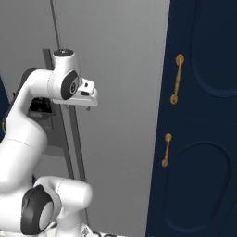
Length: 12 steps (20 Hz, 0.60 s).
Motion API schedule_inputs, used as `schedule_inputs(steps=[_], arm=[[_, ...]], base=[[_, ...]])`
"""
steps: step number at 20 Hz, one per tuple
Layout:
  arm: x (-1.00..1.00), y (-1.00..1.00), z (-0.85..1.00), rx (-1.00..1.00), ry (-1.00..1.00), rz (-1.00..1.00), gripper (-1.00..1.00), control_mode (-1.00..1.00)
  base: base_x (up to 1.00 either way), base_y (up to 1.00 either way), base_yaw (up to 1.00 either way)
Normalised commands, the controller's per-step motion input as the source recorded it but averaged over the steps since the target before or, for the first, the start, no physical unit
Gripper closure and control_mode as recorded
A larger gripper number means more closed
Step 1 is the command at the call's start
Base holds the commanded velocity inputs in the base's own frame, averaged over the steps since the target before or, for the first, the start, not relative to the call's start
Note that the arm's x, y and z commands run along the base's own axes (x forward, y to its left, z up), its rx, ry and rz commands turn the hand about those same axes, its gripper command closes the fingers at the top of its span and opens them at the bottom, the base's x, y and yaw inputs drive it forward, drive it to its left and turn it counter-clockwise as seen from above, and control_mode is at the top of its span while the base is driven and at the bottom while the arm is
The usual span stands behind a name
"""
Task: Take the strawberry from the fridge and place it on top of the pancake, located on the dining counter.
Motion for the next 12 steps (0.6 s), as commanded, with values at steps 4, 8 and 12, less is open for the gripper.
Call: schedule_inputs(steps=[4,8,12], arm=[[0.00,0.00,0.00,0.00,0.00,0.00,-1.00,1.00],[0.00,0.00,0.00,0.00,0.00,0.00,-1.00,1.00],[0.00,0.00,0.00,0.00,0.00,0.00,-1.00,1.00]], base=[[-0.29,0.60,-0.04],[-0.19,0.41,-0.04],[-0.34,0.11,-0.09]])
